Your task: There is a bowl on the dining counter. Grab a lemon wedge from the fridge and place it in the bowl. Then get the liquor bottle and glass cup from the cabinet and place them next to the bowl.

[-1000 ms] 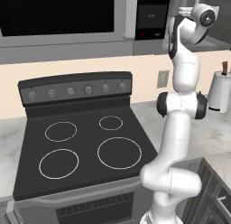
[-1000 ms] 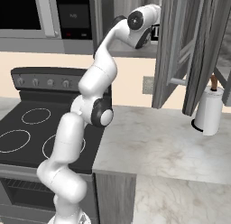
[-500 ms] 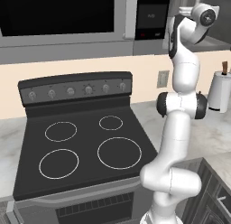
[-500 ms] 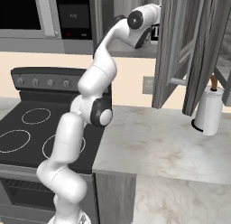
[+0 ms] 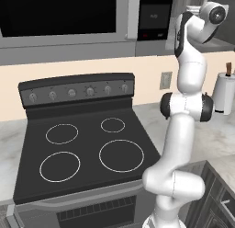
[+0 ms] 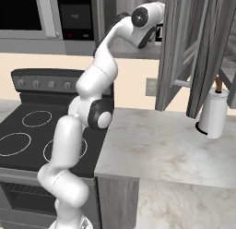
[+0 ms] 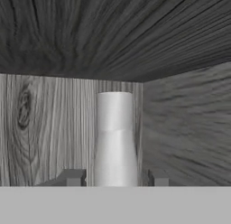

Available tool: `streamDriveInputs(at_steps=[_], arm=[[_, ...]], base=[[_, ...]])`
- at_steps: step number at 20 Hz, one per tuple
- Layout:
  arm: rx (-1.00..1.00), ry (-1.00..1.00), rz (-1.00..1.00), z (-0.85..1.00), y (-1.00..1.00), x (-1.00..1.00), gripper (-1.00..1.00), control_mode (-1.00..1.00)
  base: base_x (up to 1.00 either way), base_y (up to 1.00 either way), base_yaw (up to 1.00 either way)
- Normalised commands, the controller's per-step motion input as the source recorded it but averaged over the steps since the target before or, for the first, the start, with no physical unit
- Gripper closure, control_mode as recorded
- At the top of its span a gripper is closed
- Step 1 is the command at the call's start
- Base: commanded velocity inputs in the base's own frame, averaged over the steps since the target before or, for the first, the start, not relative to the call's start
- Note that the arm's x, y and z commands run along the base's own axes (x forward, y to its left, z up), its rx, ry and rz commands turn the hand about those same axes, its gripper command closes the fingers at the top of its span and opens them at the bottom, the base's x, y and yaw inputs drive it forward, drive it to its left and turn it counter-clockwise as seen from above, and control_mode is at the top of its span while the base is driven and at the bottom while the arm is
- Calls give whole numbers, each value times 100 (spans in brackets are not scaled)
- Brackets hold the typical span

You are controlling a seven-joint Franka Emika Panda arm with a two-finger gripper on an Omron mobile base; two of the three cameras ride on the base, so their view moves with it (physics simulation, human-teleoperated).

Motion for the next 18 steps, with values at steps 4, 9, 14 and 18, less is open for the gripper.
streamDriveInputs(at_steps=[4, 9, 14, 18], arm=[[1, -3, 0, -4, -9, -84, 100, -100], [-1, -10, 1, -4, 15, -100, 100, -100], [-15, -5, 13, -18, 89, -98, 100, -100], [-22, 0, 17, -32, 100, -82, 100, -100]], base=[[0, 0, 0], [0, 0, 0], [0, 0, 0], [0, 0, 0]])
